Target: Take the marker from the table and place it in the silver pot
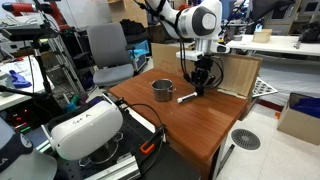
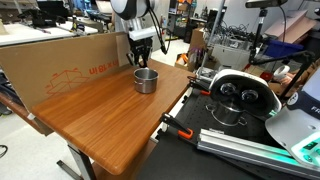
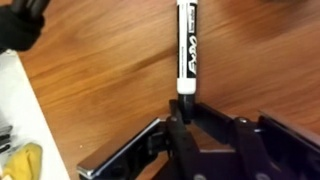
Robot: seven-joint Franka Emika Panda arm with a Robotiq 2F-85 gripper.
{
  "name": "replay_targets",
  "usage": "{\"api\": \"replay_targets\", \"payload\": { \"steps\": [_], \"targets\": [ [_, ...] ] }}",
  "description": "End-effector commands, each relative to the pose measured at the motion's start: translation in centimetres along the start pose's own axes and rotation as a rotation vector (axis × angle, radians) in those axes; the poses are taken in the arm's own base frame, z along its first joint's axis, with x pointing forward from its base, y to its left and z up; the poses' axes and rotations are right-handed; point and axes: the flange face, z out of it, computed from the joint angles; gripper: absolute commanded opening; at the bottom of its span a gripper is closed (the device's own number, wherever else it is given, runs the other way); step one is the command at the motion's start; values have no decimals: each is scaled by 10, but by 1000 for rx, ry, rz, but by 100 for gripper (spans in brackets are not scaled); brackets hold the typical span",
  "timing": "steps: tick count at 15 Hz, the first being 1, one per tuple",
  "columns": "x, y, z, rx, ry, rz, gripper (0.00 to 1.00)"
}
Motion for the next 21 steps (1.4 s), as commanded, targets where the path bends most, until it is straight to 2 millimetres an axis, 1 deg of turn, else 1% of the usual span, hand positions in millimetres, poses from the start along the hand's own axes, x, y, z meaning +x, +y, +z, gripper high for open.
{"api": "replay_targets", "payload": {
  "steps": [1,5,8,11,13,15,18,21],
  "targets": [
    [-17,4,-27,68,40,-44,6],
    [-36,13,-68,115,146,-69,6],
    [-58,20,-94,142,231,-86,6],
    [-81,14,-112,183,351,-123,6],
    [-99,3,-112,193,394,-159,6],
    [-118,-9,-104,194,414,-196,6],
    [-142,-25,-85,192,451,-262,6],
    [-157,-33,-65,183,450,-298,6]
  ]
}}
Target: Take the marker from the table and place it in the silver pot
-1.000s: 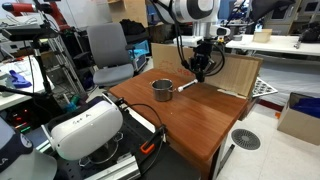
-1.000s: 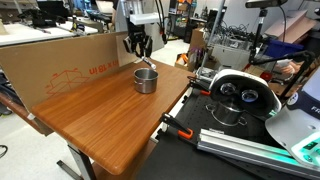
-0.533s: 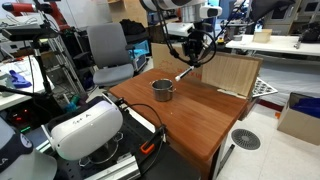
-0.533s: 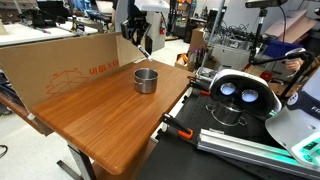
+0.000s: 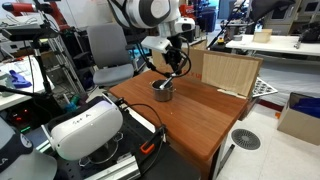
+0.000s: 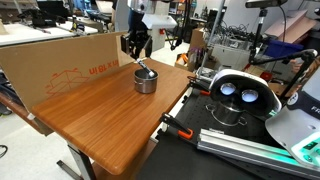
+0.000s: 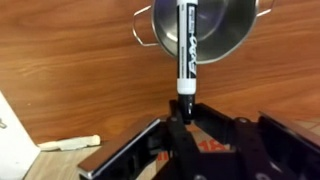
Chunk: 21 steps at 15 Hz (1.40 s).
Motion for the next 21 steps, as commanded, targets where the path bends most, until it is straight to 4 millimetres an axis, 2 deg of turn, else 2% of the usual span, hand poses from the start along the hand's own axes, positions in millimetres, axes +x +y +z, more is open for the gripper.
{"api": "replay_targets", "payload": {
  "steps": [1,4,5,6,8,13,16,18,21],
  "targets": [
    [-18,-4,1,-6,29,-56,6],
    [-26,-4,7,-16,20,-68,6],
    [-26,-2,8,-29,16,-66,49],
    [-25,-1,8,-35,14,-67,51],
    [-24,3,8,-45,1,-65,62],
    [-25,4,4,-35,-36,-55,100],
    [-29,-1,-8,-15,-74,-58,100],
    [-30,-6,-24,-1,-88,-58,100],
    [-33,-13,-59,18,-122,-52,100]
  ]
}}
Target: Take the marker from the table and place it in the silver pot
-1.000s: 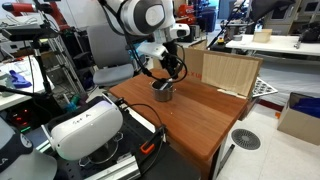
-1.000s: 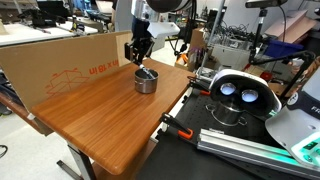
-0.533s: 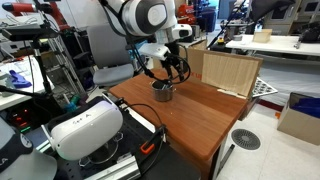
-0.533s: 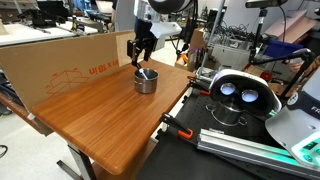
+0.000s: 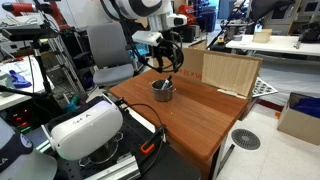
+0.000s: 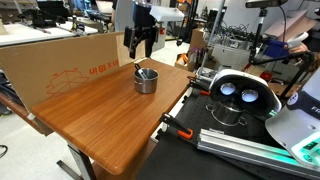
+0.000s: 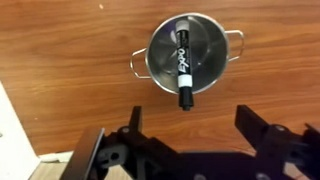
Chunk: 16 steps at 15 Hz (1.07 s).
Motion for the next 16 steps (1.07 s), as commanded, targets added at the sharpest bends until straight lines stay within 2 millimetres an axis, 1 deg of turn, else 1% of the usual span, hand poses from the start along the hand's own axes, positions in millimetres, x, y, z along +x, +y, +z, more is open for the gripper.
{"api": "replay_targets", "payload": {
  "steps": [1,4,6,7,8,9,12,16],
  "targets": [
    [-14,-4,-40,30,-44,-4,100],
    [-23,-7,-79,82,-73,2,100],
    [-28,-5,-101,97,-65,4,100],
    [-17,-7,-90,74,-53,14,100],
    [-20,-6,-99,77,-51,13,100],
    [-23,-6,-103,78,-52,13,100],
    [-27,-6,-99,77,-62,13,100],
    [-28,-6,-99,77,-62,13,100]
  ]
}}
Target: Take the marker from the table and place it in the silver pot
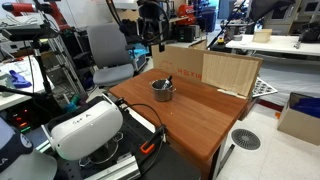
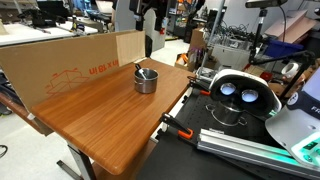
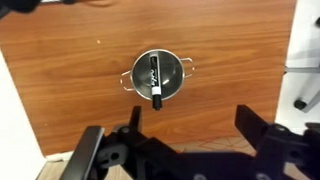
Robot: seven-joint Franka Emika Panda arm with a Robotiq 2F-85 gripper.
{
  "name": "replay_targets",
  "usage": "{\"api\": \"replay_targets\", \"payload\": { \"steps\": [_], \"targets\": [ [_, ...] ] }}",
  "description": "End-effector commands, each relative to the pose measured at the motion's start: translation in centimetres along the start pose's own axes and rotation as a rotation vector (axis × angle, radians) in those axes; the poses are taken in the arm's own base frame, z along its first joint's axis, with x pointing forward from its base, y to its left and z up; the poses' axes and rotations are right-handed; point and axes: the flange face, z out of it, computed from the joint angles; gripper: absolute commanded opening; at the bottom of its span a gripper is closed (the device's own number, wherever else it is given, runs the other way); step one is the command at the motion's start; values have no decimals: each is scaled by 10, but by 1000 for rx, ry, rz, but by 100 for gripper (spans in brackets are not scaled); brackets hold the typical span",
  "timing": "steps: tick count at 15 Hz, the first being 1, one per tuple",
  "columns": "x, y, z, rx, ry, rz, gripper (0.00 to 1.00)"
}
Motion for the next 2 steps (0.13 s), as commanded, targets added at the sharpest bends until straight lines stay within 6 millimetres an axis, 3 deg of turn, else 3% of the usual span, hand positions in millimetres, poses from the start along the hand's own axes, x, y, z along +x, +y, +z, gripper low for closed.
{"api": "replay_targets", "payload": {
  "steps": [1,2],
  "targets": [
    [0,0,-1,0,-1,0,100],
    [0,0,-1,0,-1,0,100]
  ]
}}
